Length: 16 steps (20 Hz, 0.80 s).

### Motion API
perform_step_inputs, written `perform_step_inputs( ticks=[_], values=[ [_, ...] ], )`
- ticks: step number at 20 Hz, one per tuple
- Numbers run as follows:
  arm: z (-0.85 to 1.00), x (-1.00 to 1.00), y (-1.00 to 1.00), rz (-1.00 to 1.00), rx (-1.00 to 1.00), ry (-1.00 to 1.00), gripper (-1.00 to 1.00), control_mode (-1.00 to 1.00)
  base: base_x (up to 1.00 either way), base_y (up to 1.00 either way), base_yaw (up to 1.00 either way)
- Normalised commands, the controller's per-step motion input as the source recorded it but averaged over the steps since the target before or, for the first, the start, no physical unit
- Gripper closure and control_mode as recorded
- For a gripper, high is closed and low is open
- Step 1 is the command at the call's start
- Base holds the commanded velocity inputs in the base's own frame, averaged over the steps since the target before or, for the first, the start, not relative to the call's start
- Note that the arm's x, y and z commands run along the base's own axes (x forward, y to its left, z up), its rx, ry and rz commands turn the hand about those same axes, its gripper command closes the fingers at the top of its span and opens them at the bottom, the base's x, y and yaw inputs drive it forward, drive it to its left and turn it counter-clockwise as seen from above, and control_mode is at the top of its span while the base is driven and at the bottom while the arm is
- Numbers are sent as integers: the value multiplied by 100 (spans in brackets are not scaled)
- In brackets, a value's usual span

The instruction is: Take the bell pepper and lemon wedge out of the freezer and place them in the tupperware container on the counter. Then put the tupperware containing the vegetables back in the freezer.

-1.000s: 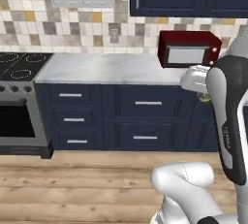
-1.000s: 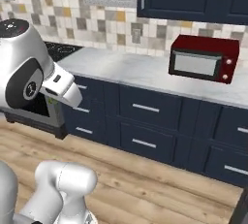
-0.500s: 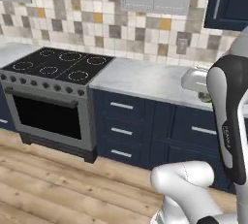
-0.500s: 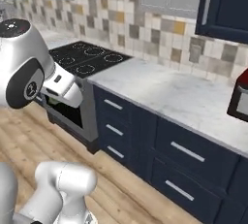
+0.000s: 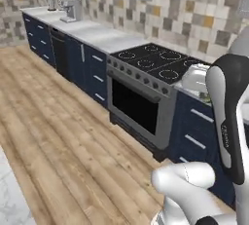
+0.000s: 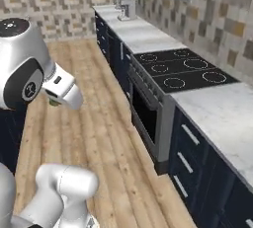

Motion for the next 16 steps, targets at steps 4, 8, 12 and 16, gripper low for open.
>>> perform_step_inputs(
  ticks=[4,8,12,16],
  values=[
    [0,0,0,0,0,0,100,100,46,0,94],
    [0,0,0,0,0,0,100,100,69,-13,91],
    [0,0,0,0,0,0,100,100,56,-37,84],
    [0,0,0,0,0,0,100,100,39,-71,72]
  ],
)
